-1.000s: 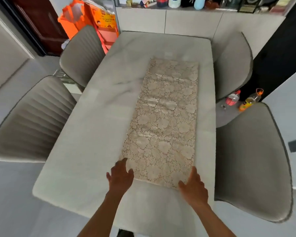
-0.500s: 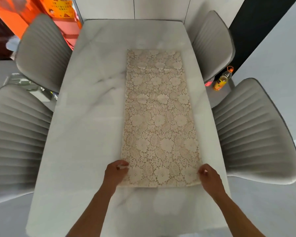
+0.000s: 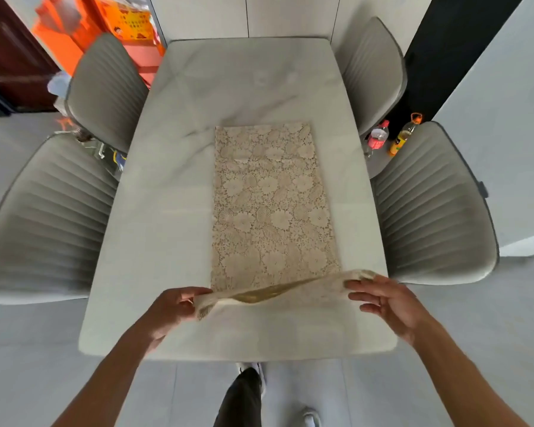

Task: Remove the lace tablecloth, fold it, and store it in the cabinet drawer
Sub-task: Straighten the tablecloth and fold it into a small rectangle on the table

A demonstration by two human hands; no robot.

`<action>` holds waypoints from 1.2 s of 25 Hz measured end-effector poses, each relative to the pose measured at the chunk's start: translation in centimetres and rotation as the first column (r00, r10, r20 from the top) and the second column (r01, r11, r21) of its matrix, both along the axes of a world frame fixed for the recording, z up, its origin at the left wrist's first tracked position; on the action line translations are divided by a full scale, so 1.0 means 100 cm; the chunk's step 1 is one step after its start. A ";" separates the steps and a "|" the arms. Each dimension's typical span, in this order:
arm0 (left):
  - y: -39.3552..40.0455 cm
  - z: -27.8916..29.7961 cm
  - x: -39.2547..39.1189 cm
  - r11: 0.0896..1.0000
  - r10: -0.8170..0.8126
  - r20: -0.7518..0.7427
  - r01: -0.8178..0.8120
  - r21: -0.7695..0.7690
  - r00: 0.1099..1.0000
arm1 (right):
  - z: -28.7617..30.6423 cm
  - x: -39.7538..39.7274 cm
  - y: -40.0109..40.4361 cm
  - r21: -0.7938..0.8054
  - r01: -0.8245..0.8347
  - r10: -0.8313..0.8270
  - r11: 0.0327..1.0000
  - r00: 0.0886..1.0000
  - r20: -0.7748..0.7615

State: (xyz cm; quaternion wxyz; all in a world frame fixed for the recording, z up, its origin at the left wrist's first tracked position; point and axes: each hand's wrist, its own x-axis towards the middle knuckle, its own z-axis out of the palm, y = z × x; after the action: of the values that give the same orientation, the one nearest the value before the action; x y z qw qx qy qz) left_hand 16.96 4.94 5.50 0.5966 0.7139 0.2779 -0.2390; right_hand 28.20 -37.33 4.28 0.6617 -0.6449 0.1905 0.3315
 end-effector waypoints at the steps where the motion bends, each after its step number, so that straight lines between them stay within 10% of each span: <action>1: 0.000 -0.001 0.017 0.993 0.070 0.048 -0.074 0.093 0.996 | 0.003 0.019 0.012 -0.093 0.020 -0.015 0.995 0.999 0.052; 7: 0.019 -0.074 0.120 0.933 0.329 0.045 -0.332 0.140 0.943 | -0.055 0.135 0.081 -0.470 0.087 0.023 0.879 0.974 0.225; 18: 0.010 -0.120 0.140 0.765 0.148 0.147 -0.207 0.610 0.978 | -0.106 0.155 0.098 -0.703 0.091 0.149 0.705 0.951 0.272; 20: -0.016 -0.114 0.137 0.595 0.051 0.269 -0.245 0.765 0.962 | -0.102 0.137 0.119 -0.867 0.138 0.387 0.480 0.853 0.350; 24: -0.077 -0.140 0.115 0.586 -0.463 0.252 0.080 0.806 0.850 | -0.130 0.055 0.156 -0.923 0.045 0.815 0.381 0.456 0.359; 30: -0.063 -0.166 0.096 0.378 -0.589 0.063 0.205 0.903 0.805 | -0.149 0.021 0.086 -0.979 0.045 0.835 0.200 0.514 0.194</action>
State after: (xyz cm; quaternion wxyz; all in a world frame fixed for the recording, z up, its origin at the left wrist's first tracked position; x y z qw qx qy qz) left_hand 26.51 -1.34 -11.11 0.1188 0.9894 0.0541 -0.0638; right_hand 30.28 -28.77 -10.66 0.0579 -0.9869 -0.1393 0.0569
